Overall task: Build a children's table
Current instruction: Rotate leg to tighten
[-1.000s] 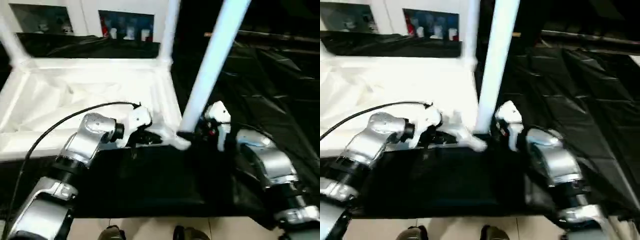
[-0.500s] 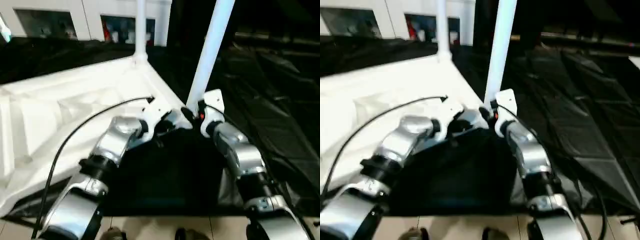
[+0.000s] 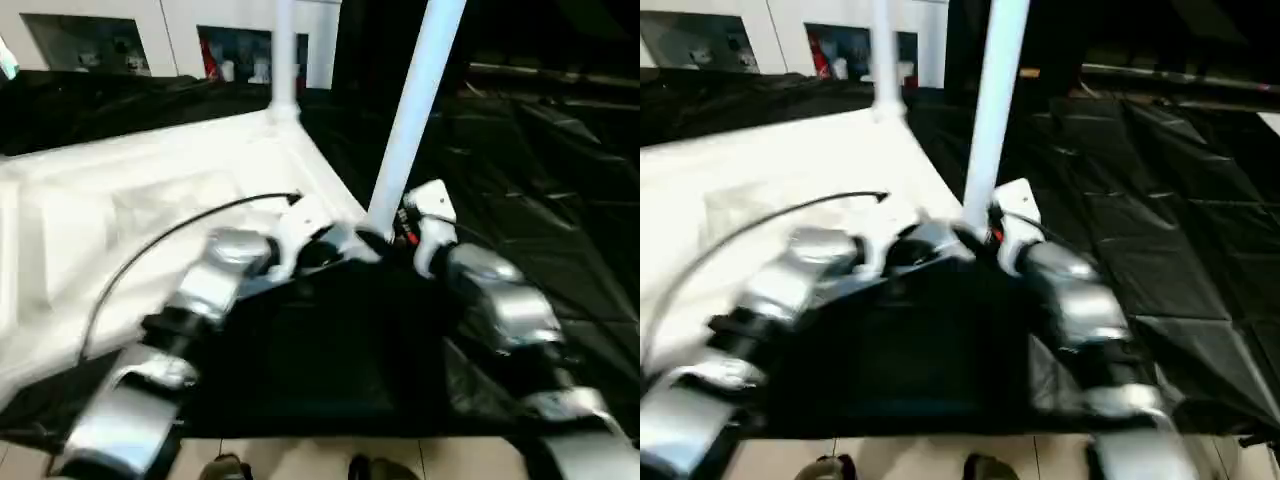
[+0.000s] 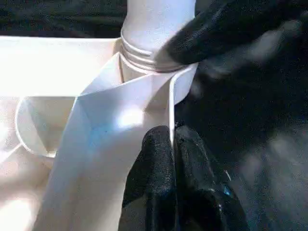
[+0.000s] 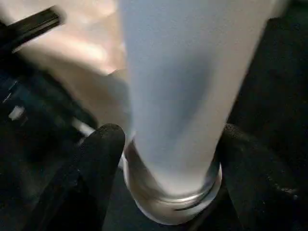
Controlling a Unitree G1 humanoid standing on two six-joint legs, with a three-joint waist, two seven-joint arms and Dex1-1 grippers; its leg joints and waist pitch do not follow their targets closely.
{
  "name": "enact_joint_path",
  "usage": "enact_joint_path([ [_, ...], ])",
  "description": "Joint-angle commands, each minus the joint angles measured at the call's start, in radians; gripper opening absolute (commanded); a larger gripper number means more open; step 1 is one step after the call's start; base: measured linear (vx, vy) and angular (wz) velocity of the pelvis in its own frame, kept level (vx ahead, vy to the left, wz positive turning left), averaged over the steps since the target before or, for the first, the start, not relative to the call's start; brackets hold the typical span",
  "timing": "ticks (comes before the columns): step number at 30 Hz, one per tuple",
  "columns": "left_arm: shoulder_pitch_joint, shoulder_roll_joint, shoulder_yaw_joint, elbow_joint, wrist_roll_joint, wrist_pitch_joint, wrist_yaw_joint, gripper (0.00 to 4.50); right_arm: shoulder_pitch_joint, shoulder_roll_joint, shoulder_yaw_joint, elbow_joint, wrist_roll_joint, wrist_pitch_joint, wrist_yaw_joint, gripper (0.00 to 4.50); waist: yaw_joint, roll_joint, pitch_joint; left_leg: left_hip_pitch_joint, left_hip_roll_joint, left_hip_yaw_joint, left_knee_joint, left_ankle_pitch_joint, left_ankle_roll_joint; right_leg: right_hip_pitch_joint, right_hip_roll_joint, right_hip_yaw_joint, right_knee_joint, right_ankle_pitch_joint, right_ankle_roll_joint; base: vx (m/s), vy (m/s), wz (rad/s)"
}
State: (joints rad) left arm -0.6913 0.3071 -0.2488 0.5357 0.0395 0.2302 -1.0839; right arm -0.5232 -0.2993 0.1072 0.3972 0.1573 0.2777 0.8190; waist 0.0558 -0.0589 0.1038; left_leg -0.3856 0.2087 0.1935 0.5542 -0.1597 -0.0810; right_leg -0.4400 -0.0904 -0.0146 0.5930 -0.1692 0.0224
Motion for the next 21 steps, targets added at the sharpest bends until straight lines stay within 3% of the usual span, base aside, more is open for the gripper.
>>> enact_joint_path([
  [1, 0.028, -0.023, -0.039, -0.021, -0.047, -0.023, -0.083, 0.0, 0.01, -0.001, 0.034, -0.023, 0.018, 0.009, 0.068, 3.24, 0.005, -0.005, -0.058, 0.013, 0.01, 0.004, -0.051, -0.151, 0.087, 0.054, -0.023, 0.019, -0.053, -0.065, -0.225, 0.0, 0.0, 0.0],
  [3, 0.036, 0.007, -0.043, -0.034, -0.059, -0.016, -0.134, 0.0, 0.018, -0.047, 0.033, -0.059, 0.039, 0.022, 0.142, 3.24, 0.007, -0.005, -0.062, 0.014, 0.009, 0.009, -0.044, -0.087, 0.115, 0.059, -0.019, 0.017, -0.039, 0.048, -0.269, 0.0, 0.0, 0.0],
  [5, 0.039, 0.025, -0.043, -0.035, -0.067, -0.02, -0.164, 0.0, 0.023, -0.078, 0.039, -0.077, 0.048, 0.028, 0.185, 3.24, 0.009, -0.004, -0.059, 0.013, 0.009, 0.011, -0.044, -0.086, 0.128, 0.059, -0.02, 0.018, -0.037, 0.062, -0.281, 0.0, 0.0, 0.0],
  [10, 0.045, 0.041, -0.031, -0.035, -0.082, -0.029, -0.209, 0.0, 0.031, -0.112, 0.047, -0.085, 0.057, 0.024, 0.255, 3.24, 0.01, -0.008, -0.054, 0.014, 0.011, 0.01, -0.047, -0.143, 0.114, 0.059, -0.026, 0.018, -0.047, -0.051, -0.268, 0.0, 0.0, 0.0],
  [12, 0.048, 0.042, -0.028, -0.038, -0.086, -0.029, -0.215, 0.0, 0.034, -0.117, 0.057, -0.083, 0.053, 0.018, 0.273, 2.98, 0.01, -0.007, -0.053, 0.016, 0.013, 0.009, -0.048, -0.162, 0.099, 0.057, -0.028, 0.019, -0.051, -0.105, -0.257, 0.0, 0.0, 0.0],
  [16, 0.052, 0.04, -0.027, -0.043, -0.088, -0.03, -0.212, 0.0, 0.032, -0.111, 0.064, -0.079, 0.05, 0.011, 0.274, 2.73, 0.011, -0.008, -0.054, 0.016, 0.012, 0.009, -0.048, -0.145, 0.093, 0.057, -0.027, 0.019, -0.049, -0.096, -0.254, 0.0, 0.0, 0.0],
  [21, 0.052, 0.045, -0.031, -0.034, -0.088, -0.041, -0.209, 0.0, 0.035, -0.12, 0.082, -0.087, 0.04, 0.009, 0.284, 2.26, 0.011, -0.009, -0.057, 0.015, 0.01, 0.01, -0.044, -0.114, 0.108, 0.06, -0.025, 0.019, -0.043, -0.037, -0.268, 0.0, 0.0, 0.0],
])
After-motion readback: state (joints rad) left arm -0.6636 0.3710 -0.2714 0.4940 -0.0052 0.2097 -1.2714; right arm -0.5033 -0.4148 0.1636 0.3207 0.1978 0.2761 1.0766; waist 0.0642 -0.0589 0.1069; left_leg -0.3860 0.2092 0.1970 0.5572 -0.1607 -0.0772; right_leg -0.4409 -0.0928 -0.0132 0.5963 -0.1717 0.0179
